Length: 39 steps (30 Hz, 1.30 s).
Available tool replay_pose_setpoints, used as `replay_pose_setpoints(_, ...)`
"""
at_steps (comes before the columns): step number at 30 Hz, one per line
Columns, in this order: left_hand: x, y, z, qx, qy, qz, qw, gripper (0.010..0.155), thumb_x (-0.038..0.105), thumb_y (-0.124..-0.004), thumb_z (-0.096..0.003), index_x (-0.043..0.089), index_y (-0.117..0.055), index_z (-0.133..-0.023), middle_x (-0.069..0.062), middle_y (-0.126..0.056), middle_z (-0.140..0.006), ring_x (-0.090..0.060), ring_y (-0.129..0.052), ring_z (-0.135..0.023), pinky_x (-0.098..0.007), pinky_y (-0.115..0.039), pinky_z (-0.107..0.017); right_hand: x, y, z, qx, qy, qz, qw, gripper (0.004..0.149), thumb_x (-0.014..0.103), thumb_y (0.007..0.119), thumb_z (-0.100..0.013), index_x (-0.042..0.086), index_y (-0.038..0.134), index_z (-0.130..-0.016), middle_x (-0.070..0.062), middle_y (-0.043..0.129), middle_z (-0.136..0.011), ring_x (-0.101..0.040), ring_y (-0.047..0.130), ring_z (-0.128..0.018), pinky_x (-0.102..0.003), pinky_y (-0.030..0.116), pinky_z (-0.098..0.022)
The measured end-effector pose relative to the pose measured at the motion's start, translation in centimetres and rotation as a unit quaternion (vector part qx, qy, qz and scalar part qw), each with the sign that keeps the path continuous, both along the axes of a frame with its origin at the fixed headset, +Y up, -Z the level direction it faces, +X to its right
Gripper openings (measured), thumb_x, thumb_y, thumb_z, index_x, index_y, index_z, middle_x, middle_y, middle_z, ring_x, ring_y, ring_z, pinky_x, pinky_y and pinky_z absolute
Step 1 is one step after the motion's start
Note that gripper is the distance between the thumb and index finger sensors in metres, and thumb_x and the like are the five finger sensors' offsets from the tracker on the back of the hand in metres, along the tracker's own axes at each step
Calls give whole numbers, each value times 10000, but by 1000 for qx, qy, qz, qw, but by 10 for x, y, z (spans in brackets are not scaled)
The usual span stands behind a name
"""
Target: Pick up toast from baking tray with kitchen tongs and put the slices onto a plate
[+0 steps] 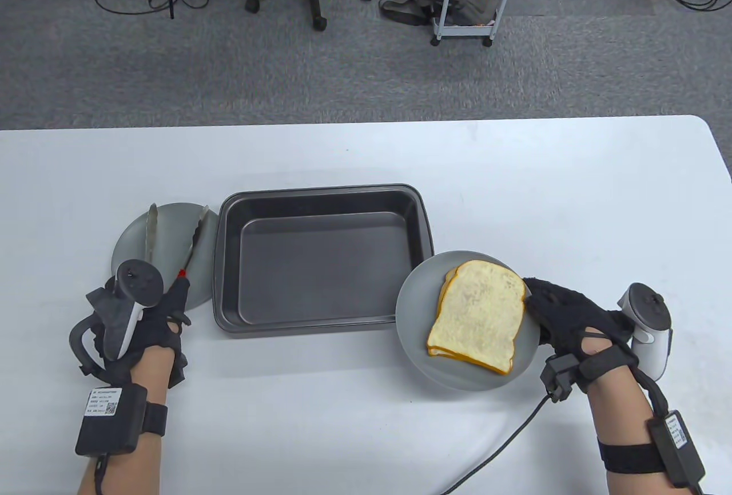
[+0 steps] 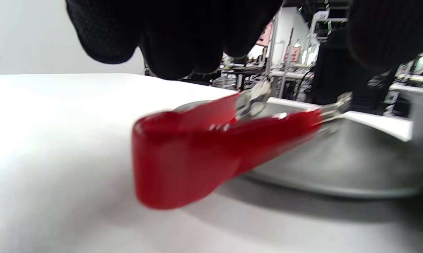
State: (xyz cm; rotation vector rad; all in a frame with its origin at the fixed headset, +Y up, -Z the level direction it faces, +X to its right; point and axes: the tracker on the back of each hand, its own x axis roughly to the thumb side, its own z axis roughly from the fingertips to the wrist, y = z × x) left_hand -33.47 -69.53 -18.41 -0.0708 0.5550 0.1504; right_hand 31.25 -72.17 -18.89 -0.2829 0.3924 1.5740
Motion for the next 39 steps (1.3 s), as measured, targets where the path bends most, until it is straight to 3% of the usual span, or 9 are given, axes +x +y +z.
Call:
replay_pose_setpoints(4, 12, 15, 16, 24, -54, -12, 998, 857, 709, -771, -390, 218, -586, -1067, -133, -675, -1095, -399, -786, -924, -594, -707, -682, 0, 0, 0, 2, 0, 0, 1000, 489, 256, 896, -424, 71, 850, -875, -221, 1063, -642, -365, 1155, -379, -515, 957, -331)
replay_pose_setpoints(10, 33, 32, 48, 86, -146, -40, 985, 759, 674, -597, -411, 253, -650, -1040, -51, -734, -1088, -362, -840, -920, -552, -755, -662, -1, 0, 1, 2, 1, -6, 1000, 489, 257, 894, -425, 68, 850, -873, -224, 1063, -636, -360, 1157, -373, -513, 958, -328)
replay_pose_setpoints(18, 69, 41, 84, 109, -235, -67, 963, 775, 696, -610, -408, 255, -647, -1044, -57, -726, -1101, -386, -784, -979, -597, -705, -697, -2, 0, 2, 4, 1, -8, 1000, 491, 256, 888, -428, 60, 843, -876, -225, 1060, -637, -360, 1155, -370, -512, 957, -326)
replay_pose_setpoints(28, 105, 25, 111, 102, -277, -109, 949, 791, 717, -656, -405, 258, -641, -1049, -72, -714, -1108, -400, -762, -988, -609, -690, -702, -2, 0, 3, 7, 3, -12, 1000, 489, 258, 886, -428, 60, 844, -874, -225, 1061, -632, -359, 1154, -365, -509, 958, -323)
replay_pose_setpoints(39, 118, -2, 121, 85, -278, -158, 944, 810, 747, -571, -430, 290, -501, -1095, -99, -560, -1175, -438, -628, -1053, -695, -578, -731, -2, 1, 4, 7, -2, -13, 1000, 492, 257, 887, -428, 58, 843, -875, -226, 1060, -633, -358, 1154, -367, -511, 956, -324)
